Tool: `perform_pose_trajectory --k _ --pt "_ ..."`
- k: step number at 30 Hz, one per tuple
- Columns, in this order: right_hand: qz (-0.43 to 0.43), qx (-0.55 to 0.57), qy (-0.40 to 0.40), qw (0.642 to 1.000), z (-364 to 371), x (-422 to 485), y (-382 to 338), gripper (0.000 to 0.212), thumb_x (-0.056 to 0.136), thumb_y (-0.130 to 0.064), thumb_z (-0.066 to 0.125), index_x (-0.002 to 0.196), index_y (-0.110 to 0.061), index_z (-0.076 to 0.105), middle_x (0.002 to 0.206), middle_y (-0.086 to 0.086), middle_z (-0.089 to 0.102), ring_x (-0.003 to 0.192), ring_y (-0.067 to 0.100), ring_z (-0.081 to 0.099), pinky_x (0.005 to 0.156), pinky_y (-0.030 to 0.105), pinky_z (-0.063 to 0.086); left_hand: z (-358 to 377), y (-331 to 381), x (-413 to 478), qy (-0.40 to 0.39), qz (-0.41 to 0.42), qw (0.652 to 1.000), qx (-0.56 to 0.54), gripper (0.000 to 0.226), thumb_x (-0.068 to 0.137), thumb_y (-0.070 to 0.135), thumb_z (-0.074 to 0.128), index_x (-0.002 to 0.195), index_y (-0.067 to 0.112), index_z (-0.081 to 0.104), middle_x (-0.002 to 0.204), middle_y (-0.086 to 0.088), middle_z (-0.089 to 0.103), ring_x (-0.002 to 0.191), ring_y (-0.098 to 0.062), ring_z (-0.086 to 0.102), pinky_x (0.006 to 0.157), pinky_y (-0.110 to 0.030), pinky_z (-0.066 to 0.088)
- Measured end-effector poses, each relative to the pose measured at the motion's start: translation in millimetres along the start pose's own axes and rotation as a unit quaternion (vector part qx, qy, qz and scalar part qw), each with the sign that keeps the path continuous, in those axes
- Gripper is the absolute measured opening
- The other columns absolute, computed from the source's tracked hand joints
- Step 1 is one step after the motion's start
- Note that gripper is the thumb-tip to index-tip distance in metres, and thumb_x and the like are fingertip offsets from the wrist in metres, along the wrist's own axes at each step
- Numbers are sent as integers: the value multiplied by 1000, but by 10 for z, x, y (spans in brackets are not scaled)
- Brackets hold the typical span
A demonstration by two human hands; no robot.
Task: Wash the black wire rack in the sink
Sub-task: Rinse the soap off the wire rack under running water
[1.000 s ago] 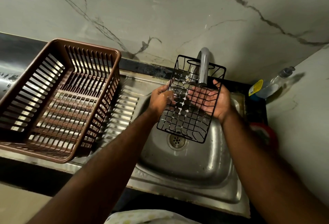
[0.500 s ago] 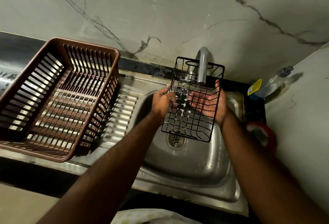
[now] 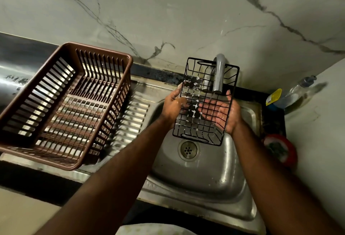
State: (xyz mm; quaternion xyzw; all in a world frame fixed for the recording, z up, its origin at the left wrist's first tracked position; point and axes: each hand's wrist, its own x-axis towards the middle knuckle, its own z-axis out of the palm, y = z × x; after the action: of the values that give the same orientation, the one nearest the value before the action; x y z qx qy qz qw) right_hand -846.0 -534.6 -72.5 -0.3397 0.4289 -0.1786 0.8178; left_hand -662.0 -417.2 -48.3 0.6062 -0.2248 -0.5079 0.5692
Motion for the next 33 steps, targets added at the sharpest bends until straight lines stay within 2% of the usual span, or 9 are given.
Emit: perform_pose_trajectory --k 2,6,15,18,21,23,26,30,33 --pt "1 2 7 1000 -21 23 -8 92 92 -75 28 130 3 59 127 26 64 120 38 62 115 51 35 16 24 40 -9 5 1000 5 67 94 -5 45 157 17 36 159 -11 40 138 -24 48 104 -36 53" --pt "-3 18 20 1000 -40 61 -10 92 91 -76 30 132 2 59 128 25 64 121 38 62 114 49 37 41 -9 148 -12 -6 1000 12 77 81 4 50 156 17 37 160 -13 39 145 -31 41 113 -52 44" --pt "-27 31 36 998 -95 134 -48 91 93 -76 28 130 1 59 126 24 65 119 36 64 104 46 46 141 3 213 20 -15 1000 15 70 88 -12 45 154 12 40 163 -8 34 146 -36 37 114 -51 43" --pt "2 39 0 999 -198 127 9 86 95 -75 25 132 -5 61 139 22 58 125 34 60 105 45 50 138 -8 239 23 -21 999 21 67 91 -10 45 153 13 42 160 -23 32 146 -49 26 114 -54 35" --pt "57 14 -36 998 -274 79 115 93 92 -78 22 134 -4 59 139 21 58 115 31 67 79 38 62 141 -29 260 25 -24 999 7 65 93 -11 43 154 13 41 157 -33 27 144 -52 23 112 -54 35" --pt "70 -9 -47 996 -325 75 172 101 86 -83 26 137 -1 56 138 23 58 118 33 65 88 43 60 155 -66 274 21 -26 999 -7 66 92 -9 44 154 14 41 156 -33 29 144 -52 24 112 -55 38" --pt "86 -30 -40 995 -375 102 191 110 83 -86 31 130 10 56 128 33 60 121 46 59 107 54 45 134 -116 311 25 -25 999 -19 71 83 -1 50 152 16 45 156 -31 32 144 -53 21 115 -61 34" --pt "90 -6 -20 996 -339 119 182 107 83 -84 36 121 12 59 112 32 67 110 48 64 92 54 55 131 -70 309 25 -23 999 -19 72 85 -7 46 153 15 43 156 -33 28 143 -53 20 113 -56 37" --pt "118 54 -55 990 -293 121 261 99 83 -84 34 110 3 71 101 24 72 93 41 70 89 53 55 129 -71 301 27 -5 999 -18 72 82 -2 49 152 16 44 160 -20 35 146 -45 30 115 -60 38"
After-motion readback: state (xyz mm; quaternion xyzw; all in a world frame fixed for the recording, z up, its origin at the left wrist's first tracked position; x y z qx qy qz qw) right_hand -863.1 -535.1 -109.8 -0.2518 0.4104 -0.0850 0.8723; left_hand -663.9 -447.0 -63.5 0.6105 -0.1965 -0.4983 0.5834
